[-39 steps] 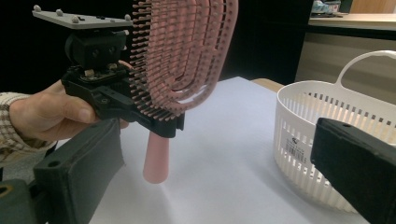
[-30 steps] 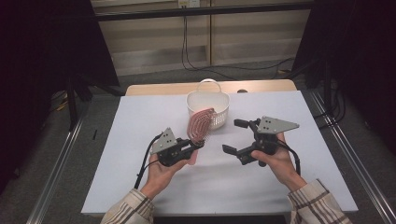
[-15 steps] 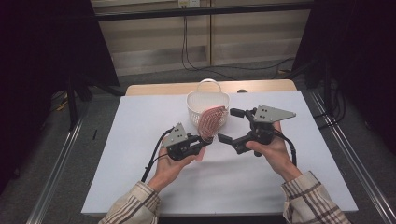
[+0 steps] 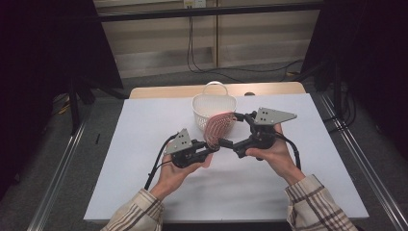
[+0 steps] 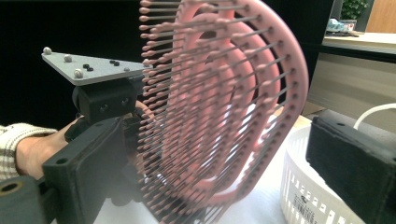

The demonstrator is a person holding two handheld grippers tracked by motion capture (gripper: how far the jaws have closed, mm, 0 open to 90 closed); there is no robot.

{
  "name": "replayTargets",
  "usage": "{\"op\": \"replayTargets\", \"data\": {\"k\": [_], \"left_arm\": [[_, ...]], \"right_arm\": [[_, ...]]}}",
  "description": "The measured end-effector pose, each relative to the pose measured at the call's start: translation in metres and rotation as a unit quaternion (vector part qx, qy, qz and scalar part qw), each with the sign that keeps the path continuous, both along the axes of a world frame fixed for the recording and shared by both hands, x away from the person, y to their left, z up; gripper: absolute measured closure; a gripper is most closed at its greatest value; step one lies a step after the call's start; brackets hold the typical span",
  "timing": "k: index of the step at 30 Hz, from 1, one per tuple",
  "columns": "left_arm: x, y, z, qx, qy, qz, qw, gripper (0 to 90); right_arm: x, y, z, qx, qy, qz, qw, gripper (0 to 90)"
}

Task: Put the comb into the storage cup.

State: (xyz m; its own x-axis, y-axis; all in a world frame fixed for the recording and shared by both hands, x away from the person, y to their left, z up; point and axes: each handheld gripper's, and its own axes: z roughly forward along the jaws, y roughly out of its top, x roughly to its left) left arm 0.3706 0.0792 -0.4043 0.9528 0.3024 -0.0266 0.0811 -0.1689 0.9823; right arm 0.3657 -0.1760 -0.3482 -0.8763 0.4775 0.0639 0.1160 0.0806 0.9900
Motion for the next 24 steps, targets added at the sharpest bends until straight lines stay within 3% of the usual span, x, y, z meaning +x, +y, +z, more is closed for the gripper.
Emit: {"op": "replayTargets", "data": {"k": [5, 12, 17, 24], "left_arm": [[-0.0009, -0.0023, 0.0001, -0.006, 0.003, -0.011, 0.9999, 80.8], [-0.0037, -0.0049, -0.0005, -0.003, 0.009, -0.014, 0.9999, 80.8], [-0.0037, -0.0064, -0.0039, -0.003, 0.015, -0.021, 0.9997, 80.8], [-0.0052, -0.0066, -0.0022, -0.019, 0.021, -0.036, 0.9990, 80.7]], "right_arm": [[-0.0016, -0.0037, 0.0045, 0.020, 0.000, 0.009, 0.9998, 5.0], [-0.0033, -0.0024, 0.0067, 0.027, 0.002, 0.024, 0.9993, 9.6], [-0.0021, -0.0014, 0.0070, 0.022, -0.003, 0.033, 0.9992, 15.3], [0.0006, -0.0016, 0.0053, 0.025, 0.000, 0.048, 0.9986, 24.2]]}}
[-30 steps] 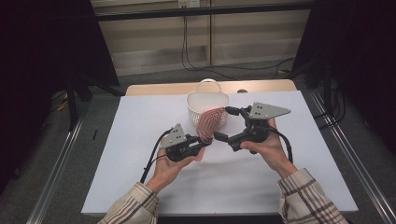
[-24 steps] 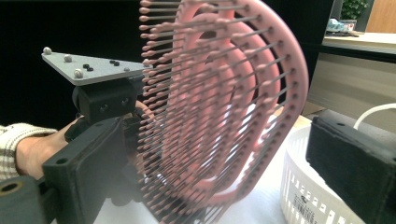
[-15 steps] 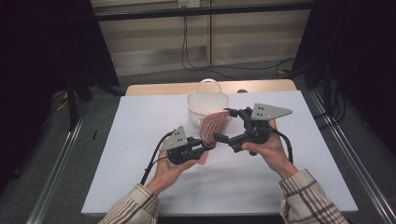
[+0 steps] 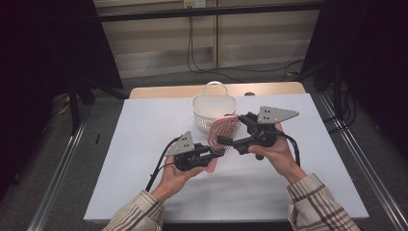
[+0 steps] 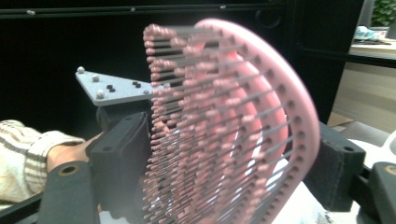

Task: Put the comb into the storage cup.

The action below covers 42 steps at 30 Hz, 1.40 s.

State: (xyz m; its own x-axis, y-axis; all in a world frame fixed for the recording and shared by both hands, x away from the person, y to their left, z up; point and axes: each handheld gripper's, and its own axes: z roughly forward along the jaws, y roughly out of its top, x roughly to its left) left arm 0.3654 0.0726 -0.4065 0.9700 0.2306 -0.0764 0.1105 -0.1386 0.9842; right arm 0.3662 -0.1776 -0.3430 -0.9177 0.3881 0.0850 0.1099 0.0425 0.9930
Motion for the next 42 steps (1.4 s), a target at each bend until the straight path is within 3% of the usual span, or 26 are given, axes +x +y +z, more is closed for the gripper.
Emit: {"op": "replayTargets", "data": {"k": [8, 21, 33, 42], "left_arm": [[-0.0009, -0.0032, -0.0031, -0.007, 0.009, -0.031, 0.9994, 80.7], [0.0027, -0.0047, -0.0068, 0.006, 0.016, -0.033, 0.9993, 79.0], [0.0035, -0.0037, -0.0074, 0.005, 0.013, -0.022, 0.9997, 75.2], [0.0035, -0.0029, -0.0080, 0.012, 0.019, -0.001, 0.9998, 56.1]], "right_arm": [[-0.0020, 0.0021, 0.0002, -0.002, -0.002, 0.028, 0.9996, 39.1], [-0.0032, 0.0047, -0.0008, -0.012, -0.002, 0.056, 0.9984, 55.6], [-0.0042, 0.0045, 0.0015, -0.018, -0.003, 0.054, 0.9984, 62.6], [-0.0056, 0.0052, 0.0035, -0.024, -0.005, 0.044, 0.9987, 63.8]]}}
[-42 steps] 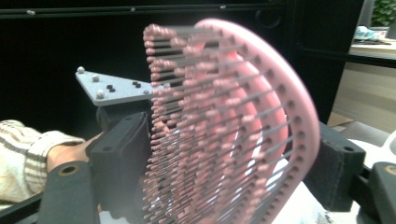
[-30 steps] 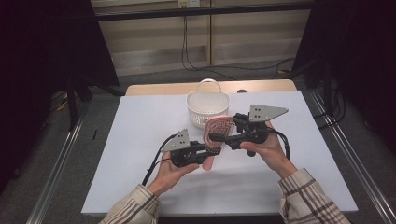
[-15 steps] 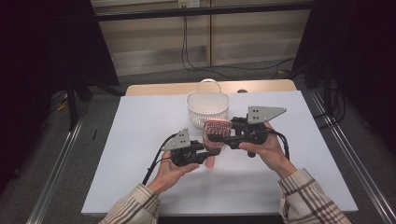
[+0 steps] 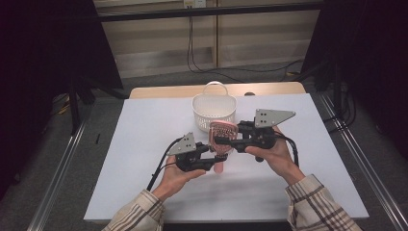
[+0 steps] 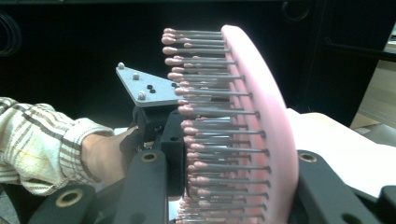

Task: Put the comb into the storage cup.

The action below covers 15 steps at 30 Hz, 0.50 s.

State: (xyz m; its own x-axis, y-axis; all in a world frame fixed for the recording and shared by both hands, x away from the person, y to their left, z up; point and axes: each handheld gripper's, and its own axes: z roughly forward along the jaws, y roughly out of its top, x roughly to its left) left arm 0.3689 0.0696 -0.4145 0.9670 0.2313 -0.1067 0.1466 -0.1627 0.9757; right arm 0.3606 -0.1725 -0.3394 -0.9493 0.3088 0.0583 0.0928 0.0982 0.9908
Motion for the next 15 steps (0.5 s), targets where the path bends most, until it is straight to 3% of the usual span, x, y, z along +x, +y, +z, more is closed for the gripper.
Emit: {"op": "replayTargets", "data": {"k": [3, 6, 15], "left_arm": [[-0.0006, 0.0012, 0.0000, -0.001, -0.003, 0.011, 0.9999, 48.8], [-0.0018, 0.0029, 0.0002, 0.001, -0.011, 0.039, 0.9992, 35.4], [-0.0022, 0.0098, -0.0006, 0.005, -0.026, 0.101, 0.9945, 10.6]], "right_arm": [[0.0008, -0.0016, -0.0002, -0.001, 0.002, -0.010, 0.9999, 63.8], [0.0015, -0.0030, 0.0000, -0.001, 0.006, -0.015, 0.9999, 63.8], [0.0023, -0.0065, 0.0015, -0.008, 0.007, -0.037, 0.9992, 63.8]]}}
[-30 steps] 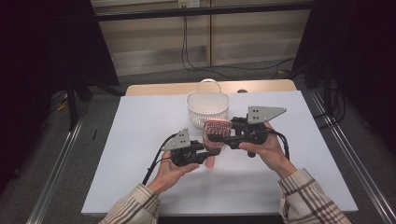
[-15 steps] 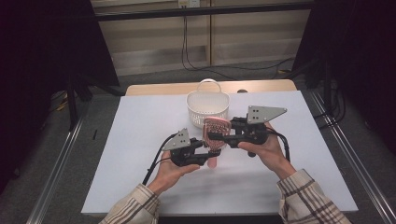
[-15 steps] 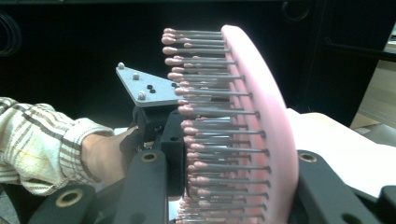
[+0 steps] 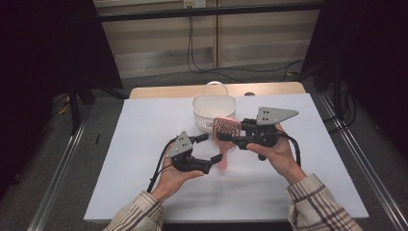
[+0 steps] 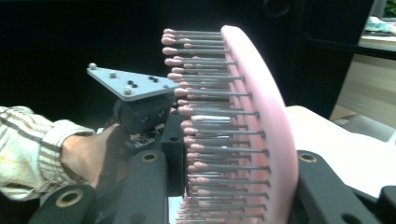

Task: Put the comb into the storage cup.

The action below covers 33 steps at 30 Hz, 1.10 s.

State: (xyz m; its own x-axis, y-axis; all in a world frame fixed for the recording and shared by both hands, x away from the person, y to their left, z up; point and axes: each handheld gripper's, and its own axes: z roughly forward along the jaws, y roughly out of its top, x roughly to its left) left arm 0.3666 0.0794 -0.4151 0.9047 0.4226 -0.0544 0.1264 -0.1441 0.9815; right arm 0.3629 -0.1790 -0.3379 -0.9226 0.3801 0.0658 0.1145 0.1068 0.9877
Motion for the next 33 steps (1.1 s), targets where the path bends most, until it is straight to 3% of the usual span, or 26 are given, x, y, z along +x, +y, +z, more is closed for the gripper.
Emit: {"op": "replayTargets", "data": {"k": [6, 8, 17, 20, 29, 33], "left_arm": [[-0.004, 0.008, 0.002, -0.005, 0.003, 0.012, 0.9999, 5.2], [-0.005, 0.011, 0.003, -0.002, -0.001, 0.030, 0.9996, 1.5], [-0.014, 0.032, 0.006, -0.005, -0.006, 0.069, 0.9976, 2.0], [-0.018, 0.044, 0.006, -0.029, -0.008, 0.100, 0.9945, 3.4], [-0.025, 0.074, 0.003, -0.026, -0.016, 0.126, 0.9916, 3.2], [-0.031, 0.086, 0.000, -0.033, -0.017, 0.144, 0.9889, 3.2]], "right_arm": [[0.000, -0.003, 0.002, -0.008, 0.011, -0.022, 0.9997, 63.8], [0.000, -0.004, 0.004, -0.007, 0.010, -0.024, 0.9996, 63.8], [-0.001, -0.010, 0.009, 0.004, 0.008, -0.040, 0.9992, 63.8], [-0.003, -0.012, 0.010, 0.002, 0.007, -0.044, 0.9990, 63.8], [0.002, -0.012, 0.009, 0.009, 0.006, -0.064, 0.9979, 63.8], [0.002, -0.014, 0.013, 0.011, 0.002, -0.071, 0.9974, 63.8]]}}
